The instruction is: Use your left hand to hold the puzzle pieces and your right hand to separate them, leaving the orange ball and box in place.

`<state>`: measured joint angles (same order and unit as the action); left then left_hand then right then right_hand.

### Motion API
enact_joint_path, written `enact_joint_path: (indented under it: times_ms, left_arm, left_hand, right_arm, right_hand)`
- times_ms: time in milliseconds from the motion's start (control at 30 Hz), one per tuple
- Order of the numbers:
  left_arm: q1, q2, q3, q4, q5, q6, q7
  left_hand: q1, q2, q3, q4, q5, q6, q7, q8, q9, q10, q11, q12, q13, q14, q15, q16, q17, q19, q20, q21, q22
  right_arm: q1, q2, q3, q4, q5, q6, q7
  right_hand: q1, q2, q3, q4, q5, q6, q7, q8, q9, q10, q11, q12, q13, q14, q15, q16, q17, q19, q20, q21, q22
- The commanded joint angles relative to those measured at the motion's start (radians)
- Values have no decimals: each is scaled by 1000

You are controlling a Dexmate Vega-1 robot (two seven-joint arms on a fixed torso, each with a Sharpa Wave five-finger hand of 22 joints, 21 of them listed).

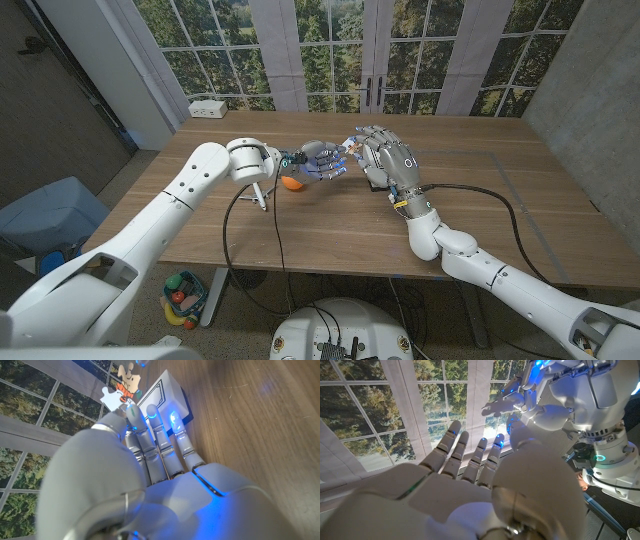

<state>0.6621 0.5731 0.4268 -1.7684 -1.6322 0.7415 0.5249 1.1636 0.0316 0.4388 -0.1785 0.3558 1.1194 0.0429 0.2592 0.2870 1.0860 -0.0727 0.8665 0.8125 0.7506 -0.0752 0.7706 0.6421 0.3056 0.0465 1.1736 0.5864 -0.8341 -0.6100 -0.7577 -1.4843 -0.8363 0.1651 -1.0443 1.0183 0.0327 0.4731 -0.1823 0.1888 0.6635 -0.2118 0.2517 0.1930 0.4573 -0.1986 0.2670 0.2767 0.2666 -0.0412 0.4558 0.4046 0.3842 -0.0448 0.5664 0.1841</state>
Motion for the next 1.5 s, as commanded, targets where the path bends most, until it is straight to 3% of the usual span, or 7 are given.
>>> enact_joint_path:
  times_ms: [33,500,633,867,1000,1167,1500]
  left_arm:
    - [-7,20,2,4,-38,14,-19]
    - [-24,27,11,23,-58,22,-42]
    - [-35,26,20,35,-56,32,-54]
    - [-40,26,23,40,-54,37,-59]
    - [-41,27,26,38,-41,35,-65]
    - [-33,30,29,18,6,10,-59]
    - [-27,58,69,-81,251,-61,-70]
  left_hand:
    - [5,-3,-1,1,11,104,73,4,153,5,0,9,5,12,-94,1,3,5,-2,15,3]
    - [8,-4,-13,3,38,107,72,-2,175,2,0,18,9,14,-95,2,12,-2,-6,51,3]
    - [10,-3,-14,2,43,108,72,-3,180,1,-1,19,8,13,-95,1,14,-3,-6,58,3]
    - [10,-3,-19,3,53,109,72,-8,186,0,-1,20,7,16,-97,-1,14,-7,-7,73,2]
    - [10,-3,-22,4,59,112,72,-12,186,0,-1,22,8,16,-97,-1,14,-9,-7,83,1]
    - [12,-1,-25,4,64,111,71,-15,190,-2,0,23,8,15,-96,-2,16,-11,-8,92,0]
    - [14,3,-35,5,72,106,72,-28,191,-16,-4,23,10,6,-99,-3,19,-18,-14,110,-3]
  right_arm:
    - [31,12,-31,53,-11,-3,-58]
    - [32,23,-22,69,-20,-17,-73]
    - [29,37,-2,86,-31,10,-73]
    - [17,84,62,132,-76,86,-73]
    - [9,111,101,156,-100,133,-73]
    - [2,126,126,167,-112,158,-73]
    - [12,120,108,179,-78,176,-73]
  right_hand:
    - [32,3,-7,-2,4,16,-7,5,4,9,-8,3,7,12,-184,12,8,10,-23,6,3]
    - [109,5,-32,6,6,51,-7,4,6,18,-10,1,14,10,-183,23,27,9,-32,13,4]
    - [123,12,-72,18,4,131,-7,19,8,25,-9,1,20,12,-181,38,48,8,-32,21,5]
    - [84,44,-139,41,-6,317,3,70,12,59,-8,6,22,19,-182,59,77,4,-36,35,5]
    - [78,56,-147,40,-6,386,16,93,12,82,-9,13,23,28,-188,58,78,5,-41,40,5]
    - [81,59,-148,36,-6,402,16,98,11,98,-9,19,24,34,-190,58,79,8,-43,43,5]
    - [82,57,-150,31,-6,420,27,102,10,108,-9,20,24,39,-189,52,77,11,-43,47,5]
